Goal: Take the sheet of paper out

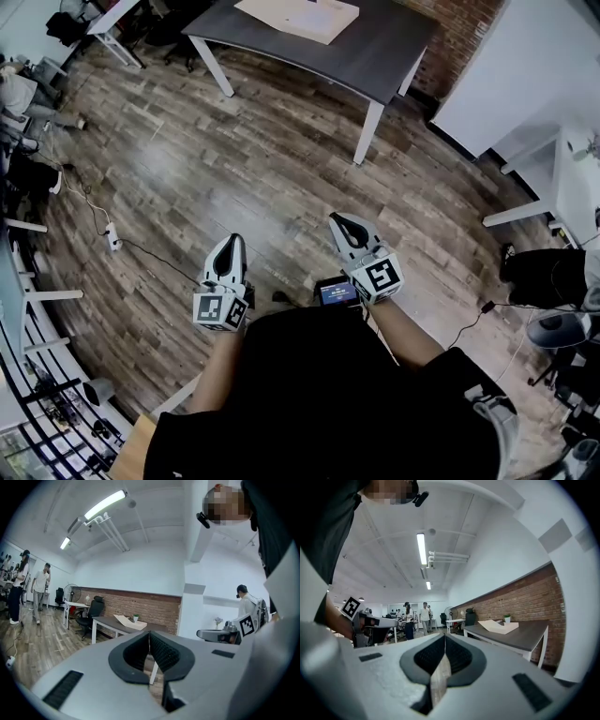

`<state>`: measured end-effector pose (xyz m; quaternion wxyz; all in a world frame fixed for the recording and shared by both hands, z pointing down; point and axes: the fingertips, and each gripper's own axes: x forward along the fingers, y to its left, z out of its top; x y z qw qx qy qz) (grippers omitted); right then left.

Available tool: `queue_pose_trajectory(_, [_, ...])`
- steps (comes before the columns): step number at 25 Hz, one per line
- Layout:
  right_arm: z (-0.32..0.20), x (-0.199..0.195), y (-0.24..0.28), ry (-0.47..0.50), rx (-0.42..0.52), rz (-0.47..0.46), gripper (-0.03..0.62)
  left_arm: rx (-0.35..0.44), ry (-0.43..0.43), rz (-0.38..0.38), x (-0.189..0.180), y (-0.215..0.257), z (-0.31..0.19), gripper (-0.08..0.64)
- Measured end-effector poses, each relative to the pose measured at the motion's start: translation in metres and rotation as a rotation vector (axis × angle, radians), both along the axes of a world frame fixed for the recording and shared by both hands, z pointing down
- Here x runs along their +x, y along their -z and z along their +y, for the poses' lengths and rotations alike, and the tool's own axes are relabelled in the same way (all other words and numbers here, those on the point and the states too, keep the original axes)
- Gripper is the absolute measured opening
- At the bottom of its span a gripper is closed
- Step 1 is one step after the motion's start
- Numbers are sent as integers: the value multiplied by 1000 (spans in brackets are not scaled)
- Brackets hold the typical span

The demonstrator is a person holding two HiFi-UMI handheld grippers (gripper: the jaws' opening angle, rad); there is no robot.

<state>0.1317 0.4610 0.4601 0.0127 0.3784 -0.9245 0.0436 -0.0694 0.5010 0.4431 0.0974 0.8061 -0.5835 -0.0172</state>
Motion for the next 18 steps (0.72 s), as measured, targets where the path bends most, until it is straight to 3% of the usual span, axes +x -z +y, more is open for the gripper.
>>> queue_pose_trajectory(10, [-7, 0, -13, -3, -36, -5, 6, -11, 23, 6, -11, -1, -8, -2])
queue_pose_trajectory(18, [-59, -12, -20, -31, -36, 39, 6, 6, 33, 19, -41, -10, -65, -2])
